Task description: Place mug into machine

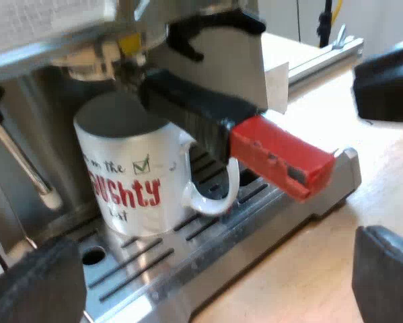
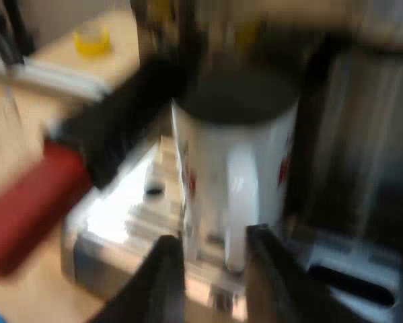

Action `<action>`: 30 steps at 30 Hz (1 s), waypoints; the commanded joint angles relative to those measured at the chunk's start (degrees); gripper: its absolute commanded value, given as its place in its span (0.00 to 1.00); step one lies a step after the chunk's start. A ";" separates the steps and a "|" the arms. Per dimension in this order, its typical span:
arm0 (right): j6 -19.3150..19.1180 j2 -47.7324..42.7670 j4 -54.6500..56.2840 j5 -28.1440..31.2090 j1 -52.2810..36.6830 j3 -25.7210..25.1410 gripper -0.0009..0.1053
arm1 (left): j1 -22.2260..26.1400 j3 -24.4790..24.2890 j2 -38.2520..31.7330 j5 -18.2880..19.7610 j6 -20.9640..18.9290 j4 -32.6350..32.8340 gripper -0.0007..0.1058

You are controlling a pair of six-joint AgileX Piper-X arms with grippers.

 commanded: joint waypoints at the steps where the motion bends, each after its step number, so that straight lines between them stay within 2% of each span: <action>1: -0.58 -3.38 0.20 7.19 3.15 -0.27 0.01 | -0.21 -4.62 -4.89 -0.12 -0.27 4.19 0.77; 5: -2.08 -5.07 0.11 8.45 5.37 -0.44 0.01 | -0.21 -8.16 -6.84 0.15 -0.27 8.42 0.77; 10: -2.79 -5.20 0.11 13.11 6.85 -2.87 0.01 | -0.21 -12.90 -7.41 0.12 -0.27 12.48 0.77; 17: -3.10 -2.46 2.50 13.82 6.68 -9.53 0.01 | -0.21 -15.06 -7.41 0.12 -0.17 12.21 0.77; 27: -3.21 9.02 3.63 15.12 5.25 -19.04 0.01 | -0.21 -16.93 -7.41 0.32 -0.17 11.32 0.77; 30: -3.21 11.47 3.63 13.47 3.38 -21.57 0.01 | -0.21 -17.64 -7.41 0.32 -0.17 11.32 0.77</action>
